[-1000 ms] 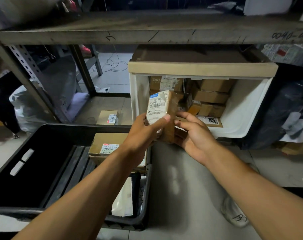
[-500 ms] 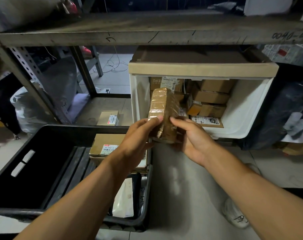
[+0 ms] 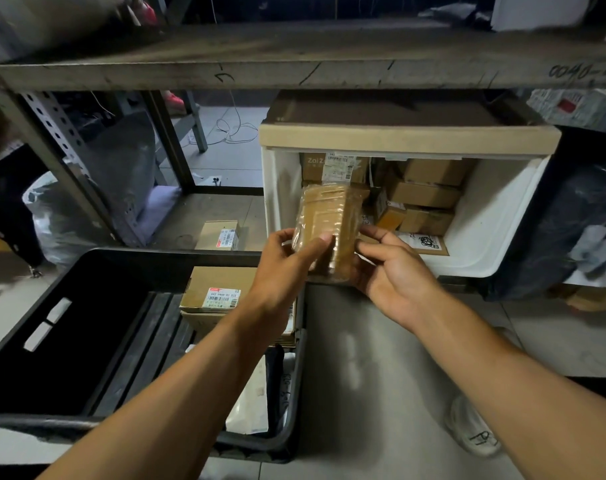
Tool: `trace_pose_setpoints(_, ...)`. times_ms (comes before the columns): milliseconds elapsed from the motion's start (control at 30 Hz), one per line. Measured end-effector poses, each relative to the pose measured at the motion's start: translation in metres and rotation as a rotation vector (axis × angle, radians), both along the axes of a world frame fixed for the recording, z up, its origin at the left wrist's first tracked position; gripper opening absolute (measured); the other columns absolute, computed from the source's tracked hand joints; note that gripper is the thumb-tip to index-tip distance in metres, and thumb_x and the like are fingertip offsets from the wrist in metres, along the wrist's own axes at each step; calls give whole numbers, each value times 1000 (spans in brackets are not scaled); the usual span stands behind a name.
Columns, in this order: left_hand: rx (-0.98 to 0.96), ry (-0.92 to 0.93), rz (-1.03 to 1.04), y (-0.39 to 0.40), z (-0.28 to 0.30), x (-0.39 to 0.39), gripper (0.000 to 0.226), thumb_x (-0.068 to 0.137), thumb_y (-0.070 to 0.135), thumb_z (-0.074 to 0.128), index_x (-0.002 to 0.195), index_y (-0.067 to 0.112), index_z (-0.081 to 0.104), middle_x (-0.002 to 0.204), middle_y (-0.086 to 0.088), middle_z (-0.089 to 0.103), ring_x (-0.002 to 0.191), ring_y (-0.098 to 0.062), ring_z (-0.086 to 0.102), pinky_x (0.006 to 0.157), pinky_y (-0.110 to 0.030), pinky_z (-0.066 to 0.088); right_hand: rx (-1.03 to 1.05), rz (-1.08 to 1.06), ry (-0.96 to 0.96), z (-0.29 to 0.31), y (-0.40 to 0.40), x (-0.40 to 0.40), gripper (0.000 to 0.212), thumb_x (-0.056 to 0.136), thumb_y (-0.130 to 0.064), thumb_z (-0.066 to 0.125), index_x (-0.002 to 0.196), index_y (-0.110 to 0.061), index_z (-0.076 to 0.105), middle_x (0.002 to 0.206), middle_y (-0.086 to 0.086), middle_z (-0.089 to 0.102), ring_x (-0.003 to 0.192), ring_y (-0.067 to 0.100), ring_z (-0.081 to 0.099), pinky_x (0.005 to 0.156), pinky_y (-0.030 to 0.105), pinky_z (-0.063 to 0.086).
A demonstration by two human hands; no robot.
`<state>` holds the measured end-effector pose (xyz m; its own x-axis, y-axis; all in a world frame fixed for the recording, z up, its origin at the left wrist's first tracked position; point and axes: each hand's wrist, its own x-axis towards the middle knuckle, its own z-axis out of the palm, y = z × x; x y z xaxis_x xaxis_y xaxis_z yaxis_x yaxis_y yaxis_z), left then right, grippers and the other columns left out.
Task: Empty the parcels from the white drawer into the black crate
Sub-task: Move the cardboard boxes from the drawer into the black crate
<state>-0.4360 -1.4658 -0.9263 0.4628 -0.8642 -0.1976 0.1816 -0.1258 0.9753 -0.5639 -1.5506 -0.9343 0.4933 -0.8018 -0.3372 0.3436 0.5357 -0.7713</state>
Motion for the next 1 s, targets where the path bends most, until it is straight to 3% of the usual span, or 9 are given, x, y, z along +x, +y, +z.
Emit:
trace_pose_setpoints(100,8,-82,-162,5,0,3,56,79,49,74,122,14,62,107,-3,74,91,-9,71,66,-15,51,-22,53,34,2,3,-1,43,87,-8,69,129,-12,60,117,15,70,101,30,60,92,43,52)
trace_pose_setpoints(200,-2,-73,-218,8,-1,4,47,78,47,74,114,18,66,106,-8,74,91,-12,70,76,-24,51,-112,139,124,5,9,0,53,65,-29,79,116,-22,64,106,2,74,92,22,67,76,35,53)
trace_pose_setpoints(300,36,-13,-177,10,-6,4,66,71,49,75,127,19,56,110,-1,75,99,-13,72,83,-33,47,-153,161,185,1,10,3,61,58,-38,81,116,-26,64,105,1,77,94,21,71,86,38,54)
trace_pose_setpoints(433,91,16,-150,15,-9,9,48,88,40,69,127,17,53,111,-4,72,104,-17,68,98,-42,48,-151,159,254,-8,11,7,55,68,-32,84,120,-27,65,109,6,77,111,27,69,100,46,53)
trace_pose_setpoints(500,94,27,-129,18,-11,14,34,95,33,59,122,13,59,112,-8,70,108,-20,65,99,-43,48,-150,149,309,-14,11,9,42,82,-23,79,121,-28,66,110,7,76,109,27,69,91,43,56)
trace_pose_setpoints(667,93,14,-11,23,-31,31,24,99,28,55,115,11,59,104,-10,72,103,-26,68,92,-45,53,-144,109,375,-28,15,22,47,87,-7,75,126,-26,56,105,5,76,91,18,73,72,32,56)
trace_pose_setpoints(767,119,-5,-3,31,-45,42,21,100,24,54,117,13,48,97,-4,75,89,-19,75,69,-27,56,-267,112,521,-46,21,33,69,77,-13,83,136,-29,50,114,6,73,98,21,72,85,40,60)
trace_pose_setpoints(900,227,18,46,42,-74,60,18,100,20,56,115,12,50,98,-9,75,84,-22,76,74,-36,59,-546,329,723,-68,42,43,97,73,-20,86,150,-41,31,122,-9,63,111,10,65,97,38,55)
trace_pose_setpoints(1000,317,23,102,51,-99,75,15,100,18,56,114,14,55,105,-11,71,85,-22,75,66,-32,60,-769,552,903,-86,57,50,103,66,-43,86,151,-44,30,134,-4,50,127,15,52,107,37,47)
